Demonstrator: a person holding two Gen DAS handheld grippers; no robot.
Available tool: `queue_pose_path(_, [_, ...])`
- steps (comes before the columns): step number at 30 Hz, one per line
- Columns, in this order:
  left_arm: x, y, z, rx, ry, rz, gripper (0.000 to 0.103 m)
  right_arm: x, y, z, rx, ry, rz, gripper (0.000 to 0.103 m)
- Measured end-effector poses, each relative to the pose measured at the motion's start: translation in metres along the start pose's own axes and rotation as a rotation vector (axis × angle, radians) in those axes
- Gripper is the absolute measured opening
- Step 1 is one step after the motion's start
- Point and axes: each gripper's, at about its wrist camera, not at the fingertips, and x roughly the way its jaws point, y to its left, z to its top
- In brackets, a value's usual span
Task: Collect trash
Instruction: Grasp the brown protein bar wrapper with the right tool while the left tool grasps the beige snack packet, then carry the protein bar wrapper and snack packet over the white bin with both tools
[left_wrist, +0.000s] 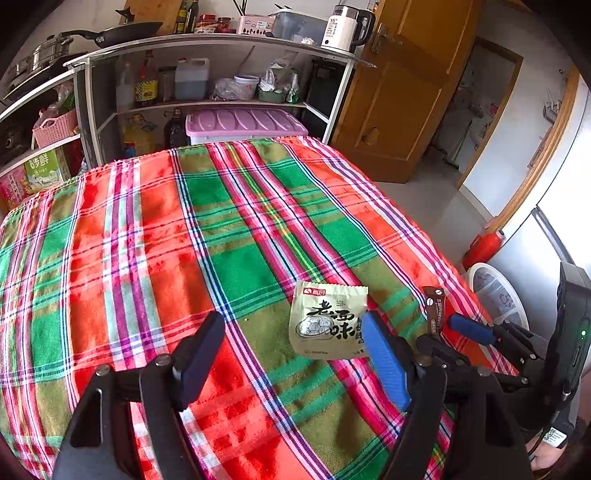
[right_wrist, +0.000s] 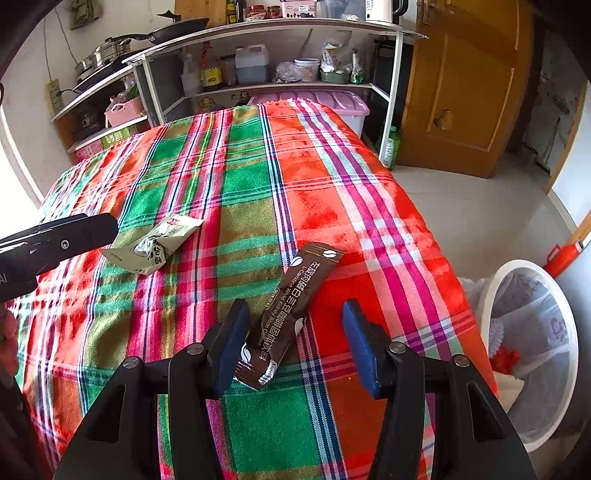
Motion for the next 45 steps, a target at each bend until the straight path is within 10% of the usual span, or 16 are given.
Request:
queue_pose_path(8, [0.015, -0.011, 0.001, 0.012, 0.034, 0.006, 0.078, -0.005, -0.004, -0.004, -0.011, -0.017, -0.038, 0.028])
queue_pose_path(26, [0.037, -0.031, -0.003, 0.075, 0.07, 0.033, 0.078, -0.023, -0.012, -0.008, 0.009, -0.063, -0.003, 0.023])
queue_pose_path(45, [0.036, -0.037, -0.005, 0.113, 0.055, 0.076, 0.055, -0.025, -0.015, -0.008, 0.018, -0.075, 0.007, 0.023])
